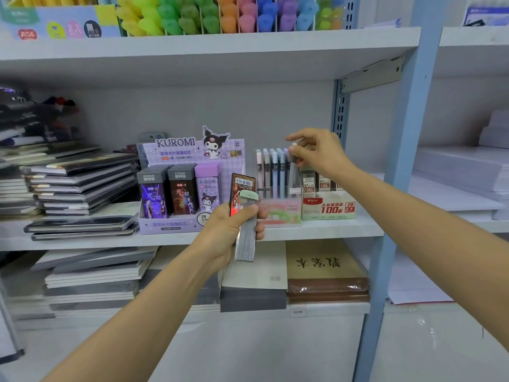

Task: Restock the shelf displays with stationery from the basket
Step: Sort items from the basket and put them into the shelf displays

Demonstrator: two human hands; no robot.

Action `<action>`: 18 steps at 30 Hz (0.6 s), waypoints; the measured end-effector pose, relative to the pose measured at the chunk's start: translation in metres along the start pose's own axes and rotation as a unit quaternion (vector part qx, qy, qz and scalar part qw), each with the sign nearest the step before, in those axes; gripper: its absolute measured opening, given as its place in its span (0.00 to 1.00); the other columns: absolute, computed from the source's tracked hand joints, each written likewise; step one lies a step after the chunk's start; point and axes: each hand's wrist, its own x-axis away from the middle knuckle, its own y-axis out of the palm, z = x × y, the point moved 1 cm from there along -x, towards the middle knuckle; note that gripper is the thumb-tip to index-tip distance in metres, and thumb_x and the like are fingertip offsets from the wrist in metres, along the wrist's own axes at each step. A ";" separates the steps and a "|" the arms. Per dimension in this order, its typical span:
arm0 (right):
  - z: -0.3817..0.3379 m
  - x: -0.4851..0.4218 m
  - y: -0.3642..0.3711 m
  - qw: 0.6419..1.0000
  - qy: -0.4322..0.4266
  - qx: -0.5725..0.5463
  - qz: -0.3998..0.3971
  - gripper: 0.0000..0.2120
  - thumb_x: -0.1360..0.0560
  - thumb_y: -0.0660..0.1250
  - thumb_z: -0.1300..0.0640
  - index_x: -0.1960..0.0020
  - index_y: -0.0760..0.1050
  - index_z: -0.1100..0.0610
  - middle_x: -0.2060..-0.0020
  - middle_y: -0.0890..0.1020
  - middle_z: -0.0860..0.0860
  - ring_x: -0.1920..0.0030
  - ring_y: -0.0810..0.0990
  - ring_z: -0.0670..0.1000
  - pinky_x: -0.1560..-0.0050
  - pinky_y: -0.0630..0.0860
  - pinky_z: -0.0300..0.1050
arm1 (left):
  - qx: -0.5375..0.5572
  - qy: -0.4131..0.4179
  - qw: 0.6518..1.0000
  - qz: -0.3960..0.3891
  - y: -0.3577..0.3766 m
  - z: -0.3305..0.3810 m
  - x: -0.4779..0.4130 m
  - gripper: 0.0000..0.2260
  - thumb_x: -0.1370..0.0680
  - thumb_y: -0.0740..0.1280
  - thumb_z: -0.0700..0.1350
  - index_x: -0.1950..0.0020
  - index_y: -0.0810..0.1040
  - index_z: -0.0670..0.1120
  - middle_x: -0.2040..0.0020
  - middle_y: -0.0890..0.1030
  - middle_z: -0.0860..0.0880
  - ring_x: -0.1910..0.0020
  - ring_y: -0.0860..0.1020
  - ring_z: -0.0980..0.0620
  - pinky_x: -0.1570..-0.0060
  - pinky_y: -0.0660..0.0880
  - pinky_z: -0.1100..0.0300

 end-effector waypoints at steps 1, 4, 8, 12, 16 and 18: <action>0.001 -0.001 -0.001 1.000 0.002 0.001 -0.007 0.10 0.24 0.70 0.59 0.43 0.80 0.56 0.58 0.84 0.52 0.62 0.84 0.48 0.60 0.81 0.37 | -0.002 0.000 1.000 0.000 0.000 0.000 0.000 0.05 0.20 0.64 0.37 0.46 0.76 0.40 0.63 0.82 0.46 0.71 0.78 0.53 0.69 0.78 0.60; 0.003 -0.004 -0.001 1.000 0.020 0.003 -0.011 0.05 0.27 0.73 0.57 0.52 0.82 0.57 0.61 0.85 0.53 0.65 0.83 0.45 0.64 0.80 0.34 | -0.004 0.002 1.000 0.002 0.000 0.000 -0.001 0.05 0.20 0.64 0.37 0.46 0.76 0.39 0.63 0.82 0.46 0.71 0.78 0.53 0.69 0.78 0.60; 0.003 -0.007 0.008 0.998 0.034 0.050 0.020 0.10 0.30 0.75 0.50 0.57 0.80 0.57 0.66 0.82 0.49 0.67 0.79 0.43 0.67 0.74 0.32 | -0.009 0.001 1.000 -0.004 0.001 0.000 -0.002 0.04 0.21 0.65 0.38 0.47 0.76 0.40 0.62 0.82 0.46 0.71 0.78 0.52 0.68 0.78 0.60; 0.001 -0.006 0.008 0.999 0.035 0.004 -0.005 0.07 0.25 0.70 0.53 0.50 0.79 0.55 0.62 0.83 0.52 0.65 0.82 0.47 0.65 0.79 0.38 | -0.012 0.002 1.000 -0.006 -0.001 -0.001 -0.004 0.04 0.21 0.65 0.38 0.47 0.75 0.39 0.62 0.82 0.46 0.71 0.78 0.52 0.68 0.79 0.60; 0.004 -0.006 0.004 1.000 0.020 0.010 -0.014 0.02 0.24 0.69 0.57 0.53 0.80 0.54 0.62 0.83 0.50 0.63 0.82 0.46 0.63 0.79 0.35 | -0.009 0.002 1.000 -0.003 -0.002 -0.003 -0.005 0.05 0.21 0.65 0.38 0.46 0.75 0.39 0.62 0.82 0.45 0.70 0.78 0.52 0.67 0.78 0.59; 0.009 -0.004 0.008 1.000 0.017 0.026 -0.001 0.03 0.25 0.70 0.56 0.54 0.82 0.55 0.63 0.82 0.48 0.64 0.80 0.43 0.61 0.78 0.35 | -0.012 0.003 1.000 -0.003 -0.001 -0.004 -0.005 0.05 0.21 0.66 0.38 0.46 0.75 0.38 0.62 0.82 0.45 0.70 0.79 0.52 0.67 0.79 0.59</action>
